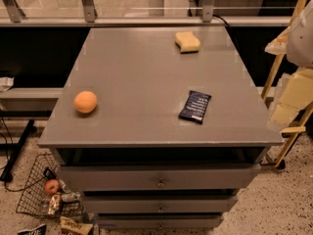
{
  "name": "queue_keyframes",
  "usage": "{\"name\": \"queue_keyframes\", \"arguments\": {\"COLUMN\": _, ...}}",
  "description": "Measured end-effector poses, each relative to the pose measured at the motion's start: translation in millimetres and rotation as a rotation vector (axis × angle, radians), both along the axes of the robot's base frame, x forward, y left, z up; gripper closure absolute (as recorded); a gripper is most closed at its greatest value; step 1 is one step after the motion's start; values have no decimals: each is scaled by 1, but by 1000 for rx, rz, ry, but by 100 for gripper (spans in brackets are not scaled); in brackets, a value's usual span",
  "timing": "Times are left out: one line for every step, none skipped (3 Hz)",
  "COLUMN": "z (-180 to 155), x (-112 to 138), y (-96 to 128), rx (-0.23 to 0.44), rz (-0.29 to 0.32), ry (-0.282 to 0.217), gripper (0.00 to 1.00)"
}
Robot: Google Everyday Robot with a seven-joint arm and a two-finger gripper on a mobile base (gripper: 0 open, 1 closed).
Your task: Move rxbar blueberry near sponge
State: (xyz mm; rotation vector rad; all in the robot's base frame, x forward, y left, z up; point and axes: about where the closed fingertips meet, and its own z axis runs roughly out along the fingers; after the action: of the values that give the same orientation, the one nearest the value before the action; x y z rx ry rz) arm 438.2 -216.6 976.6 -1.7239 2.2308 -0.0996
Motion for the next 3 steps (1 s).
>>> {"name": "queue_keyframes", "arguments": {"z": 0, "x": 0, "y": 0, "rx": 0, "rz": 0, "ry": 0, "gripper": 0}}
{"name": "queue_keyframes", "arguments": {"z": -13, "x": 17, "y": 9, "rx": 82, "rz": 2, "ry": 1, "gripper": 0}}
{"name": "queue_keyframes", "arguments": {"z": -45, "x": 62, "y": 40, "rx": 218, "rz": 56, "ry": 27, "gripper": 0}}
